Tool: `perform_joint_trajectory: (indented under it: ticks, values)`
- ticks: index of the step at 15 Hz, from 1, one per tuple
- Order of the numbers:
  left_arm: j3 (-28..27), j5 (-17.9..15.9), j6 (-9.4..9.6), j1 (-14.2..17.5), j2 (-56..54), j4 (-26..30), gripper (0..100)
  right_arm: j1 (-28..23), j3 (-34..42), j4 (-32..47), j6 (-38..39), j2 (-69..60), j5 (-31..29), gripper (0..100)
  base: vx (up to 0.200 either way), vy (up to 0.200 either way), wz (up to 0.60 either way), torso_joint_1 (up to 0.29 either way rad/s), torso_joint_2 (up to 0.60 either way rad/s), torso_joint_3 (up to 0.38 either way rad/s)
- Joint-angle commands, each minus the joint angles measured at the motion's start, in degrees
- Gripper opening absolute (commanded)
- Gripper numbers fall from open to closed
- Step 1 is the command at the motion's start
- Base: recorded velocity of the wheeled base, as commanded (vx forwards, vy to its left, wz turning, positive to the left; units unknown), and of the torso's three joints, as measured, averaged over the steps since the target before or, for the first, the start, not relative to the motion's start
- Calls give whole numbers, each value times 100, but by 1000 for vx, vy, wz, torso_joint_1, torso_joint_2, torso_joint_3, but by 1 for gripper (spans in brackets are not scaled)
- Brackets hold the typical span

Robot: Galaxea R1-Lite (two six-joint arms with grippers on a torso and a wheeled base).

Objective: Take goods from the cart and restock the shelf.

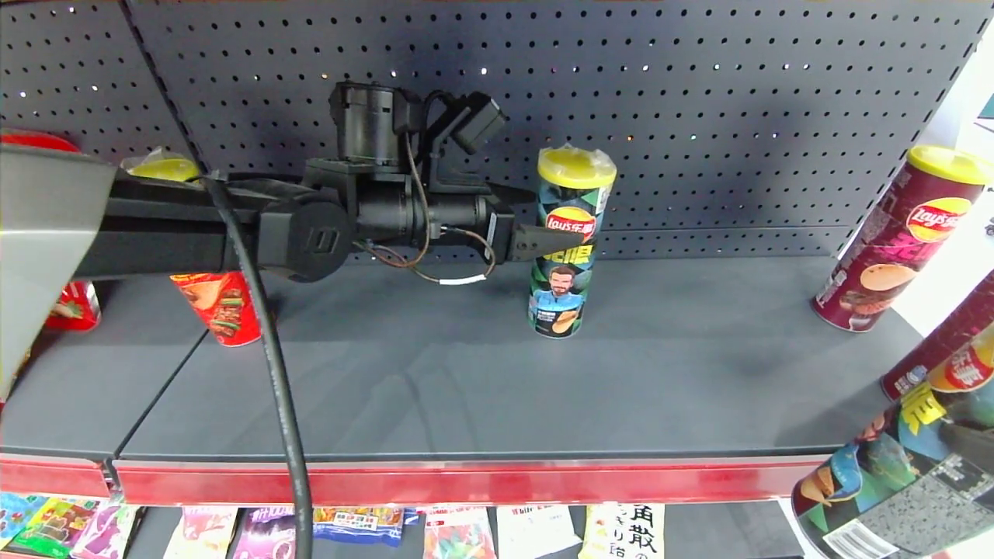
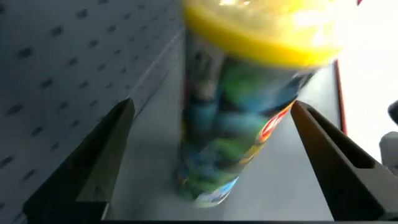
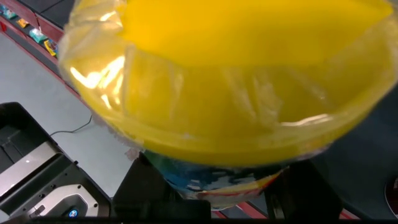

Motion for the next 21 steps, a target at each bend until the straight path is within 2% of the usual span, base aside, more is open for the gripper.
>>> perform_joint_trajectory:
  ticks: [1, 4, 7, 8, 9, 10, 11, 18, 21]
  values:
    - [-172, -3, -5, -81, 201, 1, 100, 4, -4, 1, -4, -1, 2, 0, 0, 0, 0, 0, 0, 0]
    - [-594, -11, -14, -99, 482, 27, 100, 4, -4, 1, -4, -1, 2, 0, 0, 0, 0, 0, 0, 0]
    - [-673, -3, -23, -125, 623, 27, 100, 4, 5, 1, -4, 8, 2, 0, 0, 0, 0, 0, 0, 0]
    - [-682, -3, -49, -178, 623, 27, 100, 4, 14, 1, -4, 8, -7, 0, 0, 0, 0, 0, 0, 0]
    - [-708, -3, -190, -222, 632, 1, 100, 4, 23, 1, -4, 16, -7, 0, 0, 0, 0, 0, 0, 0]
    - [-708, 15, -234, -248, 632, 1, 100, 4, 31, 1, -4, 25, -7, 0, 0, 0, 0, 0, 0, 0]
    - [-735, 24, -260, -248, 640, -8, 0, 4, 31, 1, -4, 34, -7, 0, 0, 0, 0, 0, 0, 0]
    - [-629, 50, -278, -371, 517, 27, 0, -4, 49, 1, -4, 52, -7, 0, 0, 0, 0, 0, 0, 0]
    - [-181, 208, -445, -538, 69, 36, 0, -75, 58, 1, -4, 60, 2, 0, 0, 0, 0, 0, 0, 0]
